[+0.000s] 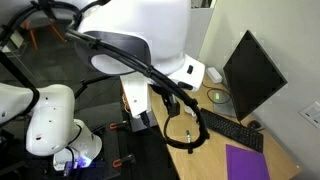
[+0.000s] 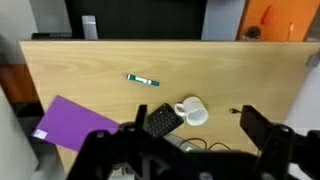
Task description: Put the marker in the mug
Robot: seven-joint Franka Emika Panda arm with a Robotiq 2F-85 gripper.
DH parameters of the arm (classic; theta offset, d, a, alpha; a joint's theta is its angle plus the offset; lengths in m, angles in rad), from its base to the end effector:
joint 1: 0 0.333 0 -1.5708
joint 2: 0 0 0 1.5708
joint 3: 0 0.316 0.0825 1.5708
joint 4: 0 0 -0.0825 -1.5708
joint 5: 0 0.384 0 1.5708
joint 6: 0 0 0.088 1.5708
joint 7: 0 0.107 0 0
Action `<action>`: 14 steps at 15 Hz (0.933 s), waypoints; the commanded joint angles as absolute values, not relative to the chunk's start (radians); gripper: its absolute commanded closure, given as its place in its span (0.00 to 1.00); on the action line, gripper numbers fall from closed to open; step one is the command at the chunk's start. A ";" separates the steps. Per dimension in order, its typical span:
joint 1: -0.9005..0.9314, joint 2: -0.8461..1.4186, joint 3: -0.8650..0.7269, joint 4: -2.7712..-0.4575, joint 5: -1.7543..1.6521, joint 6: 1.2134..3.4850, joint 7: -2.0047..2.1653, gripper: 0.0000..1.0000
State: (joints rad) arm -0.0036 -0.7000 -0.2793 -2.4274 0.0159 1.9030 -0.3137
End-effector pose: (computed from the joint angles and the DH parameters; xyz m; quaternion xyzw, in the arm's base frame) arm 0.3444 -0.1156 0.5492 -0.9916 -0.0378 -0.1002 0.0727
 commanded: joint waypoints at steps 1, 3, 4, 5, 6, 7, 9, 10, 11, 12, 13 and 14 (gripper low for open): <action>-0.026 -0.695 -0.263 -2.425 0.030 1.901 -0.326 0.00; -0.055 -0.670 -0.240 -2.433 0.038 1.967 -0.226 0.00; -0.071 -0.652 -0.229 -2.438 0.041 2.010 -0.167 0.00; -0.081 -0.622 -0.221 -2.437 0.040 2.045 -0.122 0.00; -0.092 -0.599 -0.211 -2.444 0.039 2.098 -0.077 0.00; -0.103 -0.561 -0.201 -2.447 0.039 2.147 -0.032 0.00; -0.124 -0.470 -0.184 -2.461 0.041 2.274 0.059 0.00; -0.133 -0.419 -0.180 -2.471 0.045 2.347 0.101 0.00; -0.143 -0.370 -0.173 -2.480 0.045 2.412 0.146 0.00; -0.157 -0.306 -0.168 -2.481 0.036 2.476 0.191 0.00; -0.172 -0.244 -0.162 -2.481 0.027 2.535 0.239 0.00; -0.189 -0.182 -0.155 -2.475 0.011 2.583 0.293 0.00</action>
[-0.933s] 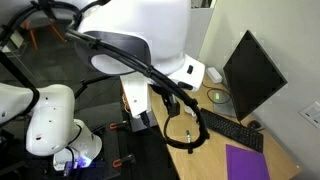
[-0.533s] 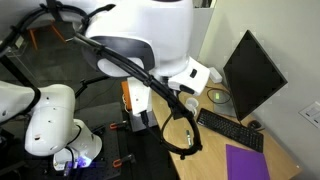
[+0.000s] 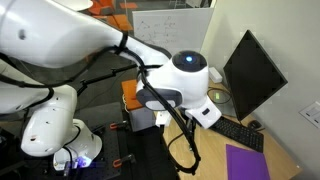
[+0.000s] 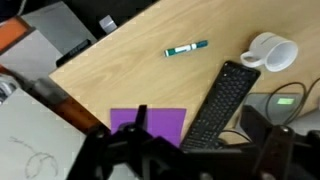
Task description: Put the marker in the mug
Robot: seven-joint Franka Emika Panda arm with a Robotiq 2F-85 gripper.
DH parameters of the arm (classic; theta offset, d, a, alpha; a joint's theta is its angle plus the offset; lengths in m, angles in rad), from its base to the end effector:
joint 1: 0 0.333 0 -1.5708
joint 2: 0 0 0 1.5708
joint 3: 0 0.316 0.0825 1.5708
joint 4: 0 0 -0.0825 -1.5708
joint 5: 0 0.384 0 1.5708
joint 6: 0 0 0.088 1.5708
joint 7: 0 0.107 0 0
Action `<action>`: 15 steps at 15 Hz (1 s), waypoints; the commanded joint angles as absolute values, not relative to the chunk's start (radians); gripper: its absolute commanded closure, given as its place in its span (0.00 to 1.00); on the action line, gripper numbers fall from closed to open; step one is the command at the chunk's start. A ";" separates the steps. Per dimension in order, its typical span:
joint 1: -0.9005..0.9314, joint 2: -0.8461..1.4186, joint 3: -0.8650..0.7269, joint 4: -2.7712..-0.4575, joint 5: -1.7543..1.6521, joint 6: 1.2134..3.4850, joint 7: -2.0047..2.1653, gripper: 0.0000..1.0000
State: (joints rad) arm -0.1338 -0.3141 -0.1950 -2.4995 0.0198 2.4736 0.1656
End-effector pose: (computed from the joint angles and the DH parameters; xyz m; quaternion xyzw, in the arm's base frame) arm 0.4325 -0.1489 0.4247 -0.9577 0.2483 -0.1430 0.0259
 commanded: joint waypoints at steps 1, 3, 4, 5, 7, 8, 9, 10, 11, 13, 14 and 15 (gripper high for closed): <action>-0.204 -0.116 -0.150 -2.462 -0.008 2.615 0.350 0.00; -0.219 0.002 -0.148 -2.436 -0.057 2.684 0.486 0.00; -0.219 0.045 -0.156 -2.423 -0.102 2.699 0.570 0.00; -0.204 0.087 -0.173 -2.407 -0.146 2.703 0.661 0.00; -0.154 0.155 -0.218 -2.365 -0.214 2.678 0.836 0.00; -0.130 0.180 -0.237 -2.349 -0.232 2.666 0.913 0.00; -0.107 0.205 -0.254 -2.334 -0.240 2.655 0.985 0.00; -0.085 0.223 -0.266 -2.325 -0.236 2.640 1.046 0.00; -0.066 0.242 -0.276 -2.318 -0.225 2.628 1.102 0.00; -0.031 0.272 -0.282 -2.314 -0.194 2.600 1.205 0.00; -0.018 0.283 -0.280 -2.313 -0.178 2.584 1.254 0.00; -0.007 0.299 -0.274 -2.311 -0.158 2.570 1.301 0.00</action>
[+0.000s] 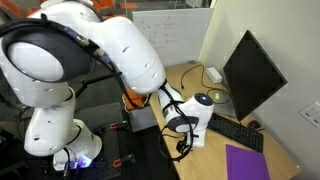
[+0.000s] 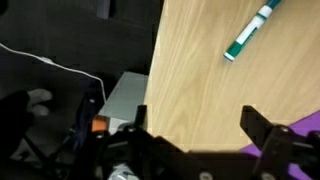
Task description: Put the marker in the mug
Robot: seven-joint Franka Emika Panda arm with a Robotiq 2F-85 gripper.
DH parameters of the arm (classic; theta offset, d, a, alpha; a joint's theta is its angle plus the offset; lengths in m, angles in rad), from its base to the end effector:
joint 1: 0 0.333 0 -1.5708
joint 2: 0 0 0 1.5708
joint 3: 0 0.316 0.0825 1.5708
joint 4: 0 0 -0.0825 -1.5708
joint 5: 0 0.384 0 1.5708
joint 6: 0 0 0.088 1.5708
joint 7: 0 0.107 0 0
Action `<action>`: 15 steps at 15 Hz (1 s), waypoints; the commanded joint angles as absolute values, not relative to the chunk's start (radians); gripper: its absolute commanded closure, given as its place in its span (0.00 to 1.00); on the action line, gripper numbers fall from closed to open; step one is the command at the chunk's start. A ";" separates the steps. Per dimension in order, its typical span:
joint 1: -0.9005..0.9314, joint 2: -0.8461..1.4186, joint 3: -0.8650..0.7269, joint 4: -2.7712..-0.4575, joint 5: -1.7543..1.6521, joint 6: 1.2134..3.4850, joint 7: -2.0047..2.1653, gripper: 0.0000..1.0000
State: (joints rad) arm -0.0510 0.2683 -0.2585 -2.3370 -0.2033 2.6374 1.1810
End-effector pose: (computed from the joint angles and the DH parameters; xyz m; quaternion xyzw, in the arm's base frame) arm 0.4983 -0.1566 0.2278 0.7920 -0.6044 0.0516 0.0691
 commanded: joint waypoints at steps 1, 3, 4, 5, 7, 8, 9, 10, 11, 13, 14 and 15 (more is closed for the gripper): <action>0.001 0.316 -0.266 -2.307 -0.134 2.558 1.345 0.00; 0.013 0.342 -0.255 -2.302 -0.071 2.543 1.415 0.00; 0.013 0.343 -0.248 -2.303 -0.038 2.545 1.429 0.00; 0.016 0.335 -0.258 -2.326 -0.083 2.589 1.375 0.00; 0.019 0.343 -0.258 -2.324 -0.077 2.589 1.377 0.00; 0.019 0.343 -0.259 -2.324 -0.077 2.589 1.377 0.00; 0.019 0.343 -0.260 -2.324 -0.077 2.589 1.377 0.00; 0.019 0.343 -0.261 -2.323 -0.077 2.589 1.377 0.00; 0.019 0.343 -0.261 -2.323 -0.077 2.589 1.377 0.00; 0.019 0.343 -0.261 -2.323 -0.077 2.589 1.377 0.00; 0.026 0.359 -0.269 -2.306 -0.088 2.573 1.396 0.00; 0.013 0.373 -0.254 -2.289 -0.059 2.566 1.377 0.00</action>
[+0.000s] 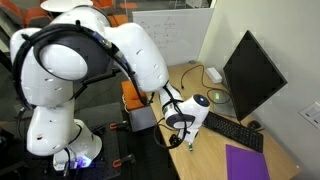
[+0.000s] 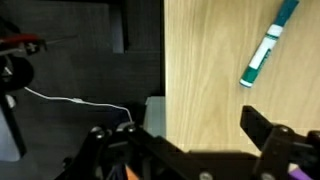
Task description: Put the marker in the mug
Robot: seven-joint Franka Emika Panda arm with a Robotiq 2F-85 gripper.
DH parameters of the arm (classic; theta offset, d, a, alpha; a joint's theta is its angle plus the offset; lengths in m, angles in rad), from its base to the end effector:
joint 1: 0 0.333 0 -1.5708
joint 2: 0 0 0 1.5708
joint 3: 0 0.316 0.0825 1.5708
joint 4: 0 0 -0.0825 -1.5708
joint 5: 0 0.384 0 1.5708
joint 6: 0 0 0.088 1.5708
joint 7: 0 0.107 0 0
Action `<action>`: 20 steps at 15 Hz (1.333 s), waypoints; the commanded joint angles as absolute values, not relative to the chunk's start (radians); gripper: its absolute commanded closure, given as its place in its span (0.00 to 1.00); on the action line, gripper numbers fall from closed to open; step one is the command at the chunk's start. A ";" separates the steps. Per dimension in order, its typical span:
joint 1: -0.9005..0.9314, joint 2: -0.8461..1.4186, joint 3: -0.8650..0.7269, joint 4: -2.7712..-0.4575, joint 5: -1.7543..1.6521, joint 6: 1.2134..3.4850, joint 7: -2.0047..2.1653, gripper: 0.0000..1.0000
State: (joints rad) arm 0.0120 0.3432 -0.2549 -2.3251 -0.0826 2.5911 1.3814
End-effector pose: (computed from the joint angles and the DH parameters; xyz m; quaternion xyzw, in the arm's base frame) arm 0.4977 -0.1266 0.1908 0.7157 -0.6947 0.0049 0.0717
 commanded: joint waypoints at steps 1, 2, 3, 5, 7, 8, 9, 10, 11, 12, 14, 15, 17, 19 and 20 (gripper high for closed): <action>-0.001 0.388 -0.238 -2.275 -0.033 2.570 1.348 0.00; 0.002 0.412 -0.239 -2.255 -0.028 2.583 1.356 0.00; -0.011 0.435 -0.219 -2.225 0.007 2.568 1.326 0.00; -0.008 0.492 -0.206 -2.154 0.048 2.541 1.316 0.00; 0.004 0.559 -0.208 -2.080 0.062 2.527 1.331 0.00; 0.010 0.596 -0.212 -2.045 0.067 2.538 1.344 0.00; -0.001 0.631 -0.200 -2.004 0.089 2.521 1.329 0.00; 0.002 0.665 -0.202 -1.970 0.104 2.528 1.345 0.00; -0.004 0.698 -0.197 -1.930 0.129 2.502 1.348 0.00; -0.007 0.724 -0.193 -1.898 0.148 2.478 1.345 0.00; -0.005 0.776 -0.193 -1.841 0.170 2.445 1.346 0.00; -0.004 0.801 -0.195 -1.814 0.177 2.434 1.348 0.00; 0.001 0.839 -0.200 -1.771 0.182 2.421 1.355 0.13; 0.005 0.860 -0.204 -1.754 0.183 2.438 1.352 0.24; 0.007 0.866 -0.206 -1.753 0.183 2.450 1.352 0.27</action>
State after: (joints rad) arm 0.0064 0.8448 -0.2019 -1.7880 0.1578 2.4709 1.3572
